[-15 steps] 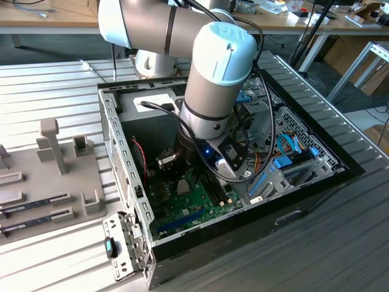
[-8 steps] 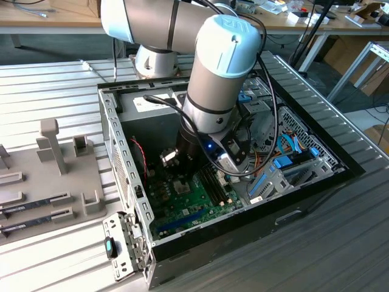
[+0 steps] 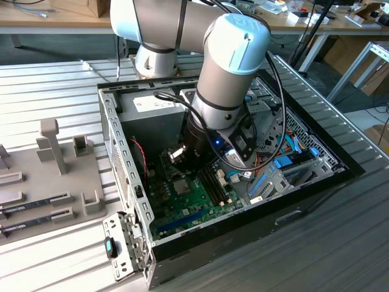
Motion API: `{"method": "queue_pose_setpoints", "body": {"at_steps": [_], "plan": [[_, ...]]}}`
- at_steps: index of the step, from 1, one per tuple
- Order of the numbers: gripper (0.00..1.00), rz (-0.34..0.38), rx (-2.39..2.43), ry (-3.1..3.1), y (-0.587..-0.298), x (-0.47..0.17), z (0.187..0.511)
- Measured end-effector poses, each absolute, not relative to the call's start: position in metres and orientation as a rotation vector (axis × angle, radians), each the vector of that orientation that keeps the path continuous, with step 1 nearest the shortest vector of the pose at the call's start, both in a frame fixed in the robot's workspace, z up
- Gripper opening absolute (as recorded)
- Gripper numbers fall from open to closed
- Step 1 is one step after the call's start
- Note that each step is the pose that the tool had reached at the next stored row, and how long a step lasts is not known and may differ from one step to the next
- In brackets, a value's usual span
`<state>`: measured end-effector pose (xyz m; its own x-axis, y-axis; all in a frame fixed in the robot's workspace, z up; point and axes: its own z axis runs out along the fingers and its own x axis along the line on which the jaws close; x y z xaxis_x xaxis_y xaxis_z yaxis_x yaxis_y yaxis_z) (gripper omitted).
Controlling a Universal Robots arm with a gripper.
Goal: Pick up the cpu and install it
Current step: 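Place the cpu into insertion slot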
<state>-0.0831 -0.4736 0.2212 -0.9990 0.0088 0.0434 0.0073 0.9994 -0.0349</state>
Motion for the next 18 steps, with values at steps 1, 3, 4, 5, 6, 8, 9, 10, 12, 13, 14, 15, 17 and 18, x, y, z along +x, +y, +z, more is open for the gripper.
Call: {"method": "queue_pose_setpoints", "body": {"at_steps": [1,3,4,5,6,8,9,10,12,13,14,15,17,18], "plan": [[0.11,0.054,-0.012,-3.097,-0.473,-0.081,0.222],[0.11,0.054,-0.012,-3.096,-0.472,-0.078,0.224],[0.11,0.054,-0.012,-3.096,-0.471,-0.075,0.226],[0.11,0.054,-0.012,-3.095,-0.470,-0.074,0.227],[0.11,0.054,-0.012,-3.095,-0.470,-0.073,0.228],[0.11,0.054,-0.012,-3.094,-0.468,-0.069,0.234],[0.11,0.054,-0.012,-3.094,-0.468,-0.069,0.237],[0.11,0.054,-0.012,-3.094,-0.468,-0.068,0.240],[0.11,0.054,-0.012,-3.093,-0.467,-0.067,0.247],[0.11,0.054,-0.012,-3.093,-0.467,-0.067,0.251],[0.11,0.053,-0.012,-3.093,-0.467,-0.066,0.254],[0.11,0.053,-0.012,-3.093,-0.467,-0.066,0.257],[0.11,0.053,-0.012,-3.092,-0.467,-0.065,0.262],[0.11,0.053,-0.012,-3.092,-0.467,-0.065,0.263]]}}
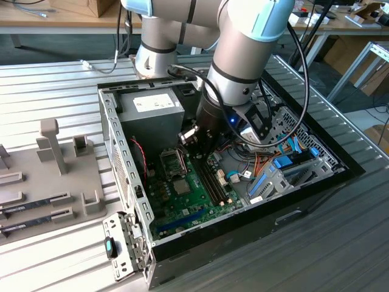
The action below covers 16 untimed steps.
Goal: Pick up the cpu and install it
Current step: 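Place the cpu into insertion slot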
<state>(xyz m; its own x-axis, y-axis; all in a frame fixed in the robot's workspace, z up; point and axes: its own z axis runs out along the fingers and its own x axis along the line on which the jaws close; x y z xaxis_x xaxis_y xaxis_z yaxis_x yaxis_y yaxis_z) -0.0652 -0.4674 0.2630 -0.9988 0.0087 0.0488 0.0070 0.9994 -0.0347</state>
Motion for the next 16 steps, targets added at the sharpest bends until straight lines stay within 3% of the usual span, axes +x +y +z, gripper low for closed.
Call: {"method": "queue_pose_setpoints", "body": {"at_steps": [16], "plan": [[0.11,0.061,0.313,-3.080,-0.4674,-0.0651,0.2633]]}}
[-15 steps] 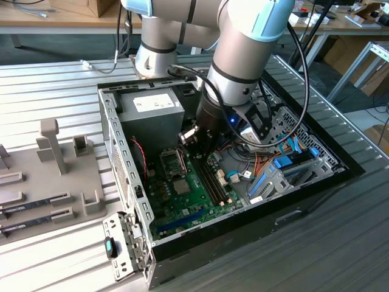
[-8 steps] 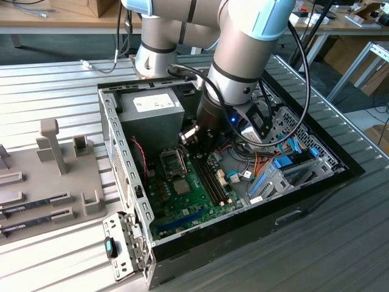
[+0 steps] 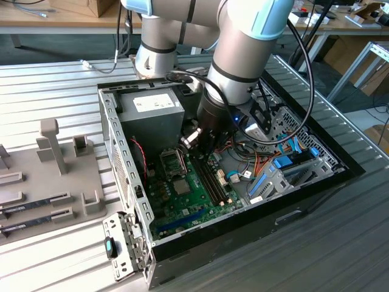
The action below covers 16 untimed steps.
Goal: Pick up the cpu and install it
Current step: 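Place the cpu into insertion slot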
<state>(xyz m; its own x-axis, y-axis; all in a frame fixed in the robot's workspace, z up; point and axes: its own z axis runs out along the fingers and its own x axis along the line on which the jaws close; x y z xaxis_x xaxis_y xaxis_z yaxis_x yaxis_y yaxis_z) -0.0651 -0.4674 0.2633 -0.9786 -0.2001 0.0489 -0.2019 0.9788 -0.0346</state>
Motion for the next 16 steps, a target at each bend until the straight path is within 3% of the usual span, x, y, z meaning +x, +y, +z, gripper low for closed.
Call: {"method": "queue_pose_setpoints", "body": {"at_steps": [16], "plan": [[0.11,0.051,0.735,-3.015,-0.4660,-0.0560,0.2624]]}}
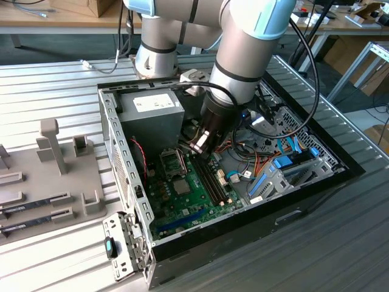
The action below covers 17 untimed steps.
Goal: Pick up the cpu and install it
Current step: 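Place the cpu into insertion slot, then close the cpu cover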
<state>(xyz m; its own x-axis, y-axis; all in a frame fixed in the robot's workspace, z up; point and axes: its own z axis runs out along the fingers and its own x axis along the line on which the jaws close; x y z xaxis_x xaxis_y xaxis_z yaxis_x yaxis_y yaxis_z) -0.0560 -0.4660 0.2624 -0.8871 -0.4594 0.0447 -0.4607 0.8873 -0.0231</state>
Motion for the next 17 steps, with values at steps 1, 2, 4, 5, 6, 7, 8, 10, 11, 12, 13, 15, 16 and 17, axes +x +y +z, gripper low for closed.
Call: {"method": "queue_pose_setpoints", "body": {"at_steps": [1,2,4,5,6,7,8,10,11,12,13,15,16,17], "plan": [[0.11,0.042,0.738,-3.016,-0.4658,-0.0549,0.2623],[0.11,0.029,0.741,-3.017,-0.4658,-0.0541,0.2624],[0.11,0.013,0.742,-3.020,-0.4657,-0.0540,0.2624],[0.11,0.006,0.742,-3.021,-0.4657,-0.0541,0.2624],[0.11,0.003,0.742,-3.021,-0.4657,-0.0540,0.2623],[0.11,0.003,0.742,-3.021,-0.4657,-0.0540,0.2624],[0.11,0.003,0.742,-3.021,-0.4657,-0.0540,0.2624],[0.11,0.003,0.743,-3.021,-0.4657,-0.0540,0.2624],[0.11,0.003,0.743,-3.021,-0.4658,-0.0540,0.2624],[0.11,0.003,0.743,-3.021,-0.4657,-0.0540,0.2624],[0.11,0.003,0.743,-3.021,-0.4657,-0.0540,0.2624],[0.11,0.003,0.743,-3.021,-0.4657,-0.0540,0.2624],[0.11,0.003,0.743,-3.021,-0.4658,-0.0541,0.2624],[0.11,0.003,0.743,-3.021,-0.4657,-0.0540,0.2621]]}}
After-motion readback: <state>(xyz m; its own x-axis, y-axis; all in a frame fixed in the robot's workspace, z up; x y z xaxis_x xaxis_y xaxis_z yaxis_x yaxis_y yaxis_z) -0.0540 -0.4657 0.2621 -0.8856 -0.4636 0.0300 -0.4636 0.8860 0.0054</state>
